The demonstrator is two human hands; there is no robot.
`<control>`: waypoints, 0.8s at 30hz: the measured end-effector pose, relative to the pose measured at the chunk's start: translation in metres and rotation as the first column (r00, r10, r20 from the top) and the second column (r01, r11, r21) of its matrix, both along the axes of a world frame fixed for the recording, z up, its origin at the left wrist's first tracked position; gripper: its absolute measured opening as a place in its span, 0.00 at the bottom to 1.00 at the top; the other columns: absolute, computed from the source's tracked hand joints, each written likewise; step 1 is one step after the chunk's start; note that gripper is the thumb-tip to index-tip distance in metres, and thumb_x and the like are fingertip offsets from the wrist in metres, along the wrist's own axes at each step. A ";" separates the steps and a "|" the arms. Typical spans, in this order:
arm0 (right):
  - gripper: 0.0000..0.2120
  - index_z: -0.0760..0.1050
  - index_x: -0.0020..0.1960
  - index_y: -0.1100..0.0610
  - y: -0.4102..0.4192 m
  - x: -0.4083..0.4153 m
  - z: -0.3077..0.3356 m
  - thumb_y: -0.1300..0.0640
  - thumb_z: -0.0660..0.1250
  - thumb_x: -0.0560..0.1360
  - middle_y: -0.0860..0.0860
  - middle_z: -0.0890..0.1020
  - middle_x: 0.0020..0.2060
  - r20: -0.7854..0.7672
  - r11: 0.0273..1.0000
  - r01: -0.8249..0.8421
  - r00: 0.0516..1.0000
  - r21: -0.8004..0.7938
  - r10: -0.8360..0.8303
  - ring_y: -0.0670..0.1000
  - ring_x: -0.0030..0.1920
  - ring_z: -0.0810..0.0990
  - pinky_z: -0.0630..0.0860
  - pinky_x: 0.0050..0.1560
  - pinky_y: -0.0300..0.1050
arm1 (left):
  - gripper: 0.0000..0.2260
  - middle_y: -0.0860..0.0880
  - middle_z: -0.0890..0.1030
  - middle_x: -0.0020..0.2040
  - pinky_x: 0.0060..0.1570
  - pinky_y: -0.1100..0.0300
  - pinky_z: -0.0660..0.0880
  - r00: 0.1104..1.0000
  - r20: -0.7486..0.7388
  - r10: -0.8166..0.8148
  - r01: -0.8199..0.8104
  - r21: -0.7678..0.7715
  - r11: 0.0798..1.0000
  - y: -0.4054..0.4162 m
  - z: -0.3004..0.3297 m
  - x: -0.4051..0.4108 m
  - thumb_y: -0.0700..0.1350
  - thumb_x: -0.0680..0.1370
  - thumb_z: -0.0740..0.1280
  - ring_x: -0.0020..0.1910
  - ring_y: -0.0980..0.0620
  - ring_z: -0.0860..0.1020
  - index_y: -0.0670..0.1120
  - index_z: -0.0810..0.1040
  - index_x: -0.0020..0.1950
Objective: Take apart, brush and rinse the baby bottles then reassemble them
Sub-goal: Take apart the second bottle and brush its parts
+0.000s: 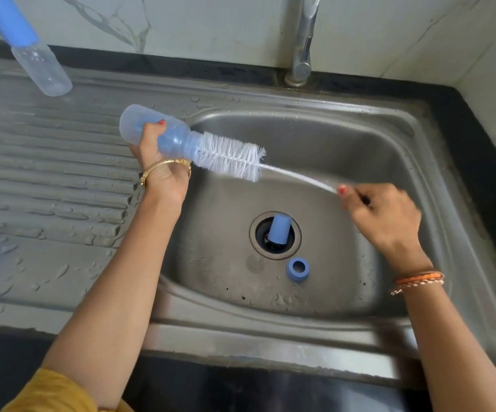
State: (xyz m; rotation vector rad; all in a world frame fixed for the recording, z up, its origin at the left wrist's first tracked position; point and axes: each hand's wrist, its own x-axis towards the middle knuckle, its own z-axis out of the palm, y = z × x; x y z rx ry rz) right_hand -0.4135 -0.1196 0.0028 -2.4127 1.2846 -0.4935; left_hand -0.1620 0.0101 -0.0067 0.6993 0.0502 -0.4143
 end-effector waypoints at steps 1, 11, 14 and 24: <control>0.20 0.76 0.31 0.57 0.000 0.000 0.002 0.47 0.62 0.77 0.51 0.74 0.24 0.009 0.937 -0.018 1.000 0.348 0.016 0.49 0.26 0.71 0.63 0.30 0.39 | 0.35 0.44 0.76 0.44 0.41 0.55 0.78 0.999 0.015 -0.038 0.038 -0.018 0.999 0.000 0.000 -0.002 0.45 0.54 0.71 0.41 0.49 0.78 0.38 0.69 0.61; 0.07 0.80 0.39 0.55 -0.004 0.001 -0.012 0.52 0.72 0.70 0.50 0.82 0.34 0.188 0.983 -0.102 0.974 -0.152 0.130 0.51 0.35 0.79 0.70 0.34 0.39 | 0.42 0.43 0.72 0.50 0.37 0.56 0.77 0.996 -0.060 0.059 -0.058 0.019 0.998 0.004 0.006 0.002 0.47 0.50 0.72 0.44 0.46 0.76 0.40 0.67 0.63; 0.11 0.82 0.40 0.58 0.000 0.006 -0.004 0.52 0.68 0.74 0.54 0.80 0.30 0.125 0.999 0.009 0.992 -0.053 -0.003 0.55 0.34 0.78 0.67 0.34 0.40 | 0.37 0.44 0.74 0.48 0.41 0.55 0.78 1.000 0.013 -0.005 0.006 -0.026 1.000 0.005 0.008 0.003 0.46 0.52 0.71 0.43 0.49 0.78 0.40 0.68 0.61; 0.10 0.81 0.37 0.56 -0.009 0.001 -0.008 0.49 0.73 0.69 0.50 0.79 0.30 0.187 0.944 -0.220 0.966 0.247 0.176 0.47 0.32 0.74 0.68 0.35 0.39 | 0.48 0.41 0.73 0.54 0.41 0.54 0.78 0.999 0.009 0.047 -0.047 -0.014 0.999 0.003 0.007 0.002 0.45 0.54 0.75 0.45 0.47 0.78 0.38 0.62 0.71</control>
